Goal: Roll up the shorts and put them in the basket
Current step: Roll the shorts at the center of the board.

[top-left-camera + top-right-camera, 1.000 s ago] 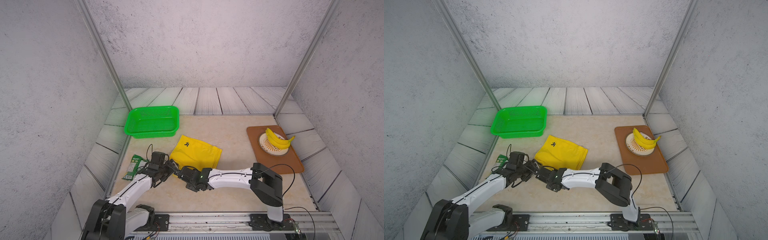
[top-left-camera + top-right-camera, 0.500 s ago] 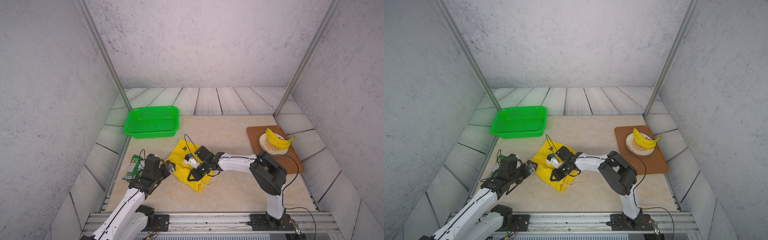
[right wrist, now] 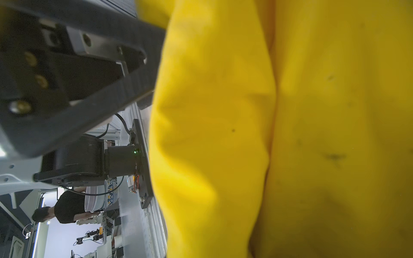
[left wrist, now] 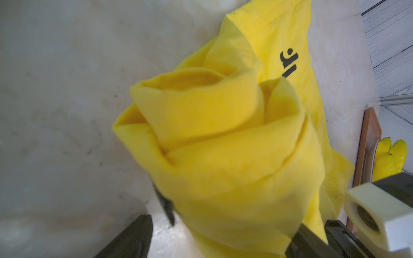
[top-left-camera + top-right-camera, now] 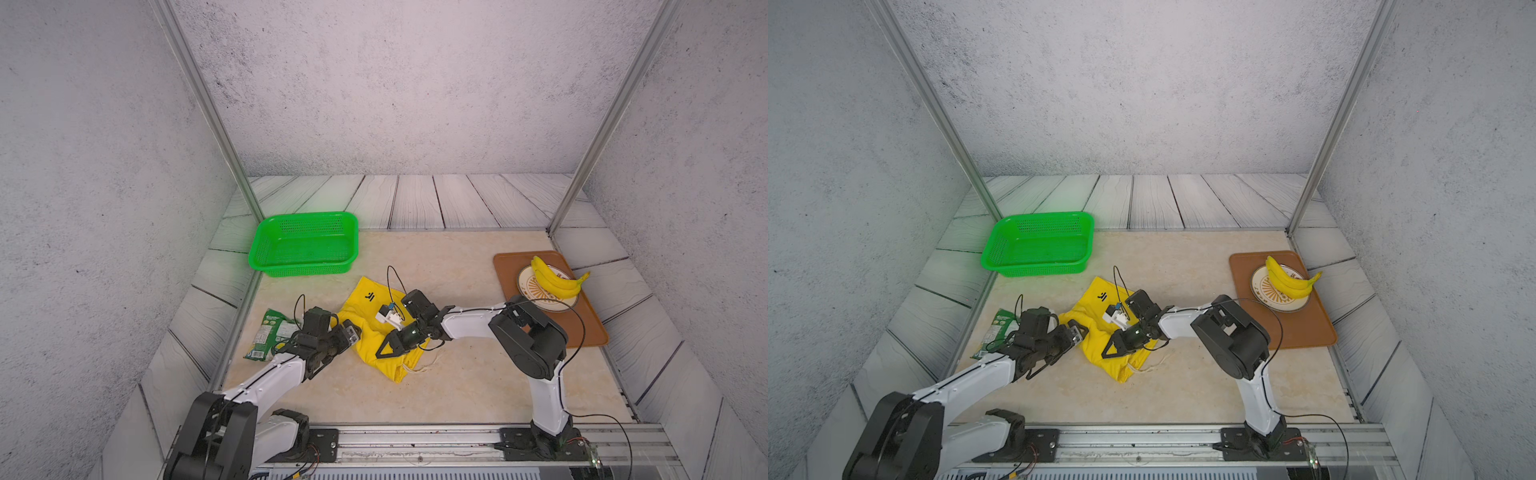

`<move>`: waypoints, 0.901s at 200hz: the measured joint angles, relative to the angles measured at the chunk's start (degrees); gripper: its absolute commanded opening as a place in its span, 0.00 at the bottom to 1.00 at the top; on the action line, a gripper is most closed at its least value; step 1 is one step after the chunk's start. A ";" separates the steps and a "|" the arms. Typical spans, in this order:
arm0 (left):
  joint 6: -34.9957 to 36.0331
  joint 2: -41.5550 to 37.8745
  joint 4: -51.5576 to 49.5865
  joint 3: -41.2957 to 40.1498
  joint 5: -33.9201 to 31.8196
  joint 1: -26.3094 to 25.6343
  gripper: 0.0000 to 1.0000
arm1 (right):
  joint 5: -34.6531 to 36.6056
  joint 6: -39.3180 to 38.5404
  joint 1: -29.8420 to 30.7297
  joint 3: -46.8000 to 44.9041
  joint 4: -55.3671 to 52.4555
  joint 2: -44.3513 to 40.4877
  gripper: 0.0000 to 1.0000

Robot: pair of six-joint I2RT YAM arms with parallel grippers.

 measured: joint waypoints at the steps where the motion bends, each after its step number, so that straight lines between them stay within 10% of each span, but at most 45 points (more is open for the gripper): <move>1: -0.02 0.15 0.17 0.04 0.02 0.00 0.88 | 0.02 0.07 -0.02 0.00 -0.09 0.02 0.29; 77: 0.92 12.94 8.90 4.00 3.54 -0.24 0.30 | 7.45 -5.86 -1.03 0.02 -5.95 -3.21 0.54; 99: 1.14 13.46 9.49 4.20 4.35 -0.24 0.29 | 12.68 -8.39 -0.94 -0.79 -11.06 -7.63 0.58; 108: 1.03 13.46 9.44 4.20 4.42 -0.24 0.28 | 14.88 -9.29 -0.81 -1.16 -13.22 -9.57 0.99; 180: 0.94 10.21 5.09 4.22 3.08 -0.24 0.27 | 45.55 -15.30 10.73 0.02 -29.46 -23.67 0.97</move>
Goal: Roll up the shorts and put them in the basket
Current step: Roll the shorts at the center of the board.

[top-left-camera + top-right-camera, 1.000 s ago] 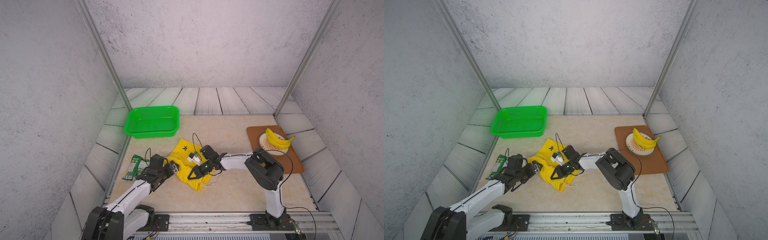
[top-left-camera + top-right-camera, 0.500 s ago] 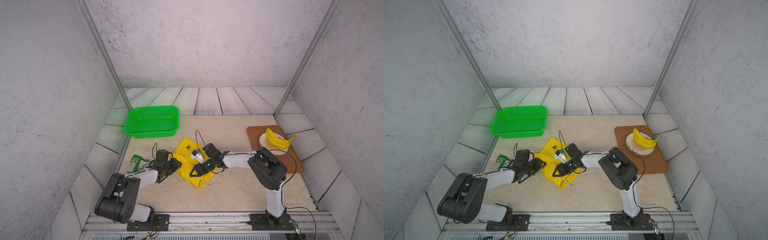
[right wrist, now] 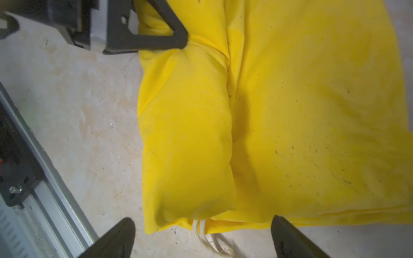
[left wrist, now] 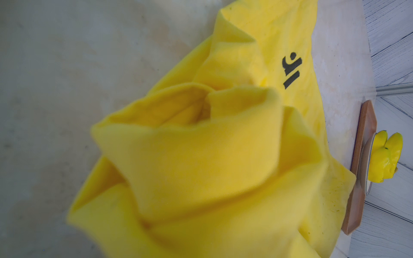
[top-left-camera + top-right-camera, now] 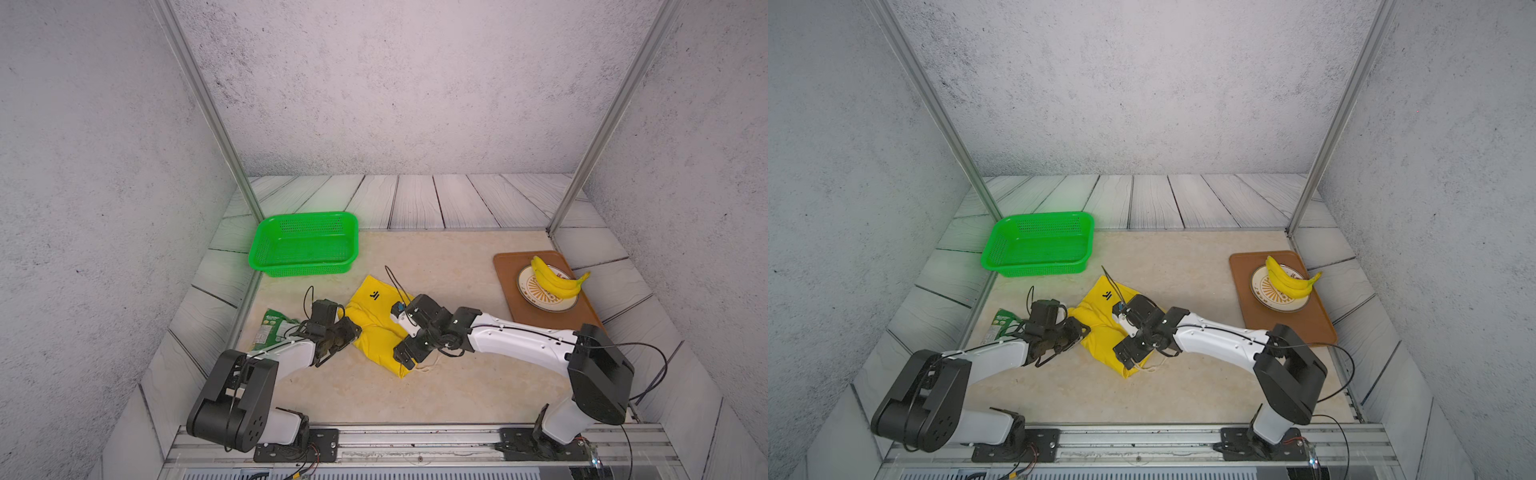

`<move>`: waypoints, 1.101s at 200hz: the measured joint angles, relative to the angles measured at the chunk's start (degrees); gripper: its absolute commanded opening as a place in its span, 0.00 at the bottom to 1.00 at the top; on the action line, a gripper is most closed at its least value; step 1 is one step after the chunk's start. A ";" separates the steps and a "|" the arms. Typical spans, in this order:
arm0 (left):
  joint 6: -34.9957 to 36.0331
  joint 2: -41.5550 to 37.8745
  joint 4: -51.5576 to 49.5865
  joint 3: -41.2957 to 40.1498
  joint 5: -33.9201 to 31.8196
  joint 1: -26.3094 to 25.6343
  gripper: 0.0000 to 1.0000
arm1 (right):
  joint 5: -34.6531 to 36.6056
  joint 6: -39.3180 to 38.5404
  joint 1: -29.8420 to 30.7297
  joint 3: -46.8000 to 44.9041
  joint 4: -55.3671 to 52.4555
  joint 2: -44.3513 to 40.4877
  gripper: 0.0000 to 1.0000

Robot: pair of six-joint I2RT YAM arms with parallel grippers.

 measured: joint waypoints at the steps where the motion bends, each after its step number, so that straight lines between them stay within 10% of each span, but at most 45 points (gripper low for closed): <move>1: 0.00 -0.04 -0.04 0.00 0.00 0.00 0.27 | 0.20 -0.02 0.13 0.07 -0.02 0.00 0.97; 137: -2.21 -2.25 -5.20 0.96 0.20 0.00 0.21 | 33.38 -14.51 17.27 11.13 -0.42 20.28 0.97; 156: -2.51 -2.69 -5.86 0.96 0.28 0.04 0.19 | 36.48 -15.26 17.29 11.52 0.57 22.03 0.84; 195: -2.75 -3.72 -6.88 0.96 0.48 0.11 0.20 | 37.27 -16.13 16.33 12.00 1.09 23.21 0.16; 220: -3.23 -4.31 -7.82 1.11 0.33 0.11 0.52 | 33.97 -15.23 15.63 12.39 0.57 23.04 0.03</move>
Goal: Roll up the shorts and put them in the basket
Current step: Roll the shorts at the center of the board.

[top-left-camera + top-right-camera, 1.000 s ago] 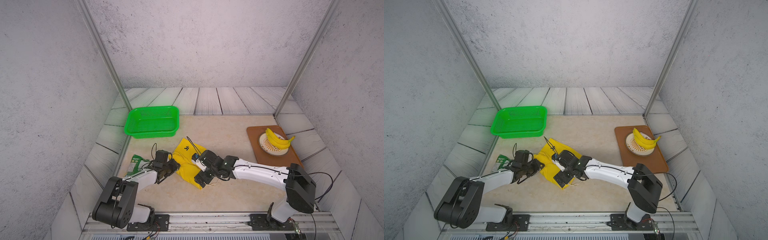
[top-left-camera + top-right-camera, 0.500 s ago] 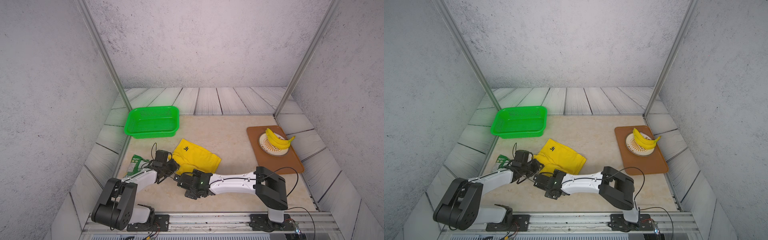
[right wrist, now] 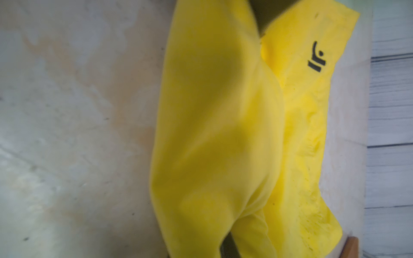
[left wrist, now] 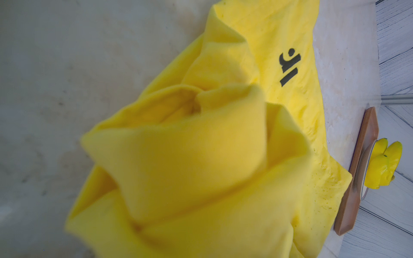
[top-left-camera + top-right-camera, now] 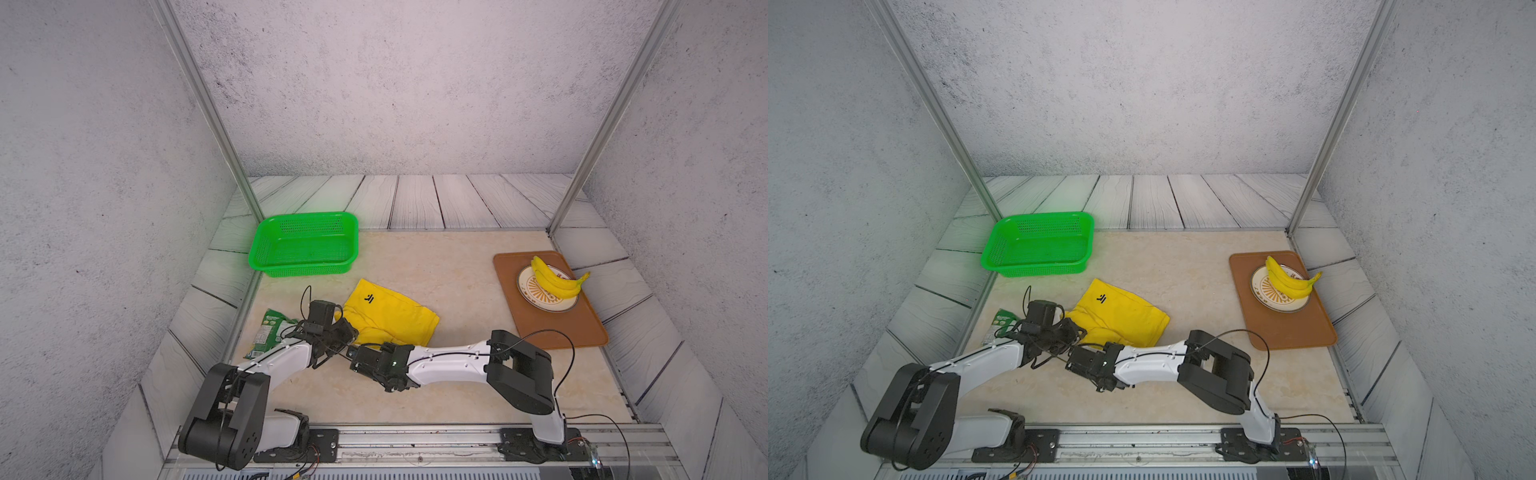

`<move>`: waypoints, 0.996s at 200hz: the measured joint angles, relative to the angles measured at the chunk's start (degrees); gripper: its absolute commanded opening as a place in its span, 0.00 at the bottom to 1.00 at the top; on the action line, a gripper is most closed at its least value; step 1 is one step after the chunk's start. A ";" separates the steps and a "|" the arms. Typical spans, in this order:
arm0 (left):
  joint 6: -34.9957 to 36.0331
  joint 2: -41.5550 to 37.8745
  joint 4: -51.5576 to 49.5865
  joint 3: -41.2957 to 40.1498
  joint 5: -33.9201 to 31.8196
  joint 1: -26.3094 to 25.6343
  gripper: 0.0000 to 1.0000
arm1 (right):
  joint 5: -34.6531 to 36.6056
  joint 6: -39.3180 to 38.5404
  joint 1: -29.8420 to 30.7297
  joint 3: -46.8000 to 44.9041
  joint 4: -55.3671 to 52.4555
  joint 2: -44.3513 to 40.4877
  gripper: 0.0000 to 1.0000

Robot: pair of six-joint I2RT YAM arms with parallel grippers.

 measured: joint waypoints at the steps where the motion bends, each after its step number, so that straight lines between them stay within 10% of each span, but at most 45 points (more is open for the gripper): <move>1: 0.13 -0.02 -0.04 0.00 0.02 0.02 0.54 | -0.35 -0.02 -0.09 0.00 -0.02 -0.07 0.03; 29: 0.26 -2.25 -3.65 0.85 -0.42 0.26 0.84 | -8.55 2.32 -2.97 -0.28 -0.31 -1.95 0.01; 133: 0.26 -22.01 -11.85 0.11 -4.90 0.63 0.92 | -61.96 22.82 -22.43 -11.87 17.05 -8.20 0.02; 199: 0.74 -5.07 -2.38 -0.55 -1.29 0.63 0.94 | -80.63 33.77 -29.27 -16.65 34.25 -2.75 0.06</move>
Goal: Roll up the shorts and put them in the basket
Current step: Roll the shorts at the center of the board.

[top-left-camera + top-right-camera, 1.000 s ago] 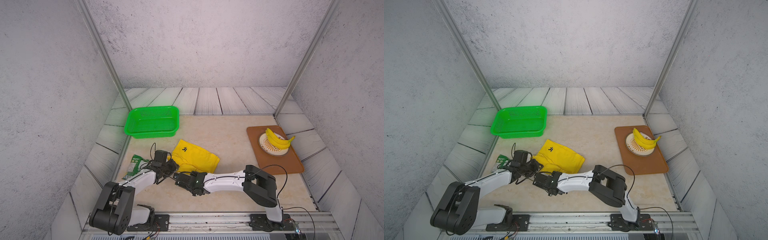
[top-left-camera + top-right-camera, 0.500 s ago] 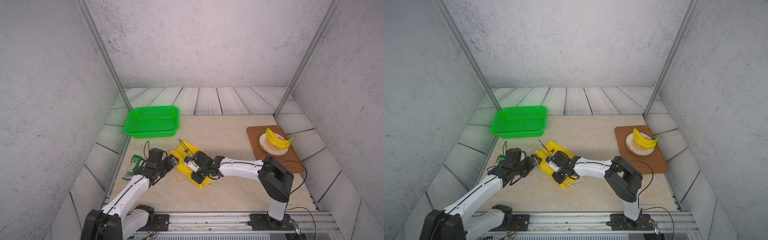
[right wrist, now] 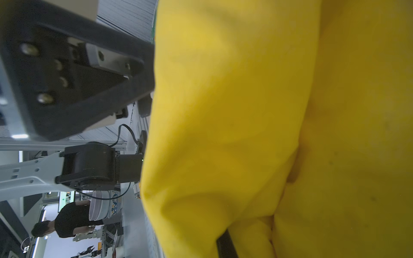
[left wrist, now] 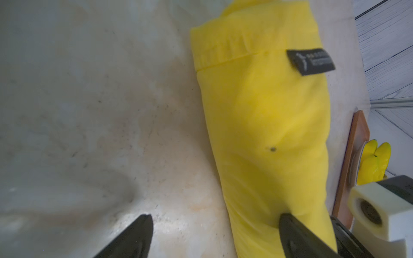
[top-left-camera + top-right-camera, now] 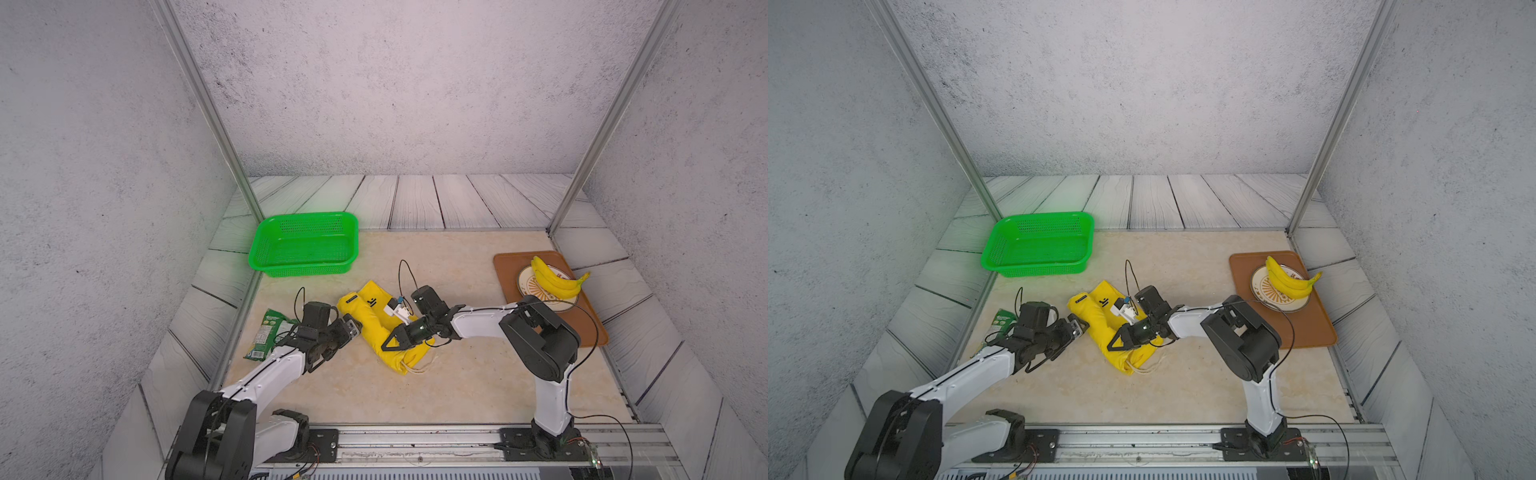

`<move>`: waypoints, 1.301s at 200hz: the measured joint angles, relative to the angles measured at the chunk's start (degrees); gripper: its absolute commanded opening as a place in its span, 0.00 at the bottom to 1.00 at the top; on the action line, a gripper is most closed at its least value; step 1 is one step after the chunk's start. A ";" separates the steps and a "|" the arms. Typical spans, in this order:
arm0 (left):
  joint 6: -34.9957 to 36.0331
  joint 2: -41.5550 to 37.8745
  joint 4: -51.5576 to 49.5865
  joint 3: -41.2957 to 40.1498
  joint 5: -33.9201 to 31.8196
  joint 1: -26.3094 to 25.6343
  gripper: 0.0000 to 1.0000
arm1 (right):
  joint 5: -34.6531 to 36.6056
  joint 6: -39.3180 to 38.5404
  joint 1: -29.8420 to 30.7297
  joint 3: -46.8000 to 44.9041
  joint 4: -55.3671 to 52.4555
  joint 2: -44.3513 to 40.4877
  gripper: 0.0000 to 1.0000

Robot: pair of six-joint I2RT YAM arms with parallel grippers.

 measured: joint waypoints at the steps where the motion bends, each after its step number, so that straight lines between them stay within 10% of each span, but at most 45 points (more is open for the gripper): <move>1: 0.00 0.37 0.20 0.09 0.04 -0.02 0.94 | -0.02 0.04 -0.02 0.00 0.04 0.02 0.06; 57: -0.17 12.98 9.46 4.79 1.84 -0.07 0.88 | -0.55 0.15 -1.60 0.48 0.24 0.44 0.18; 148: -2.49 25.24 14.78 11.72 6.86 -0.46 0.00 | 3.37 -5.92 -2.45 2.21 -6.29 -0.07 0.42; 260: -4.48 20.04 11.98 8.28 4.81 -2.36 0.00 | 41.48 -13.46 3.48 4.55 -37.53 -17.92 0.60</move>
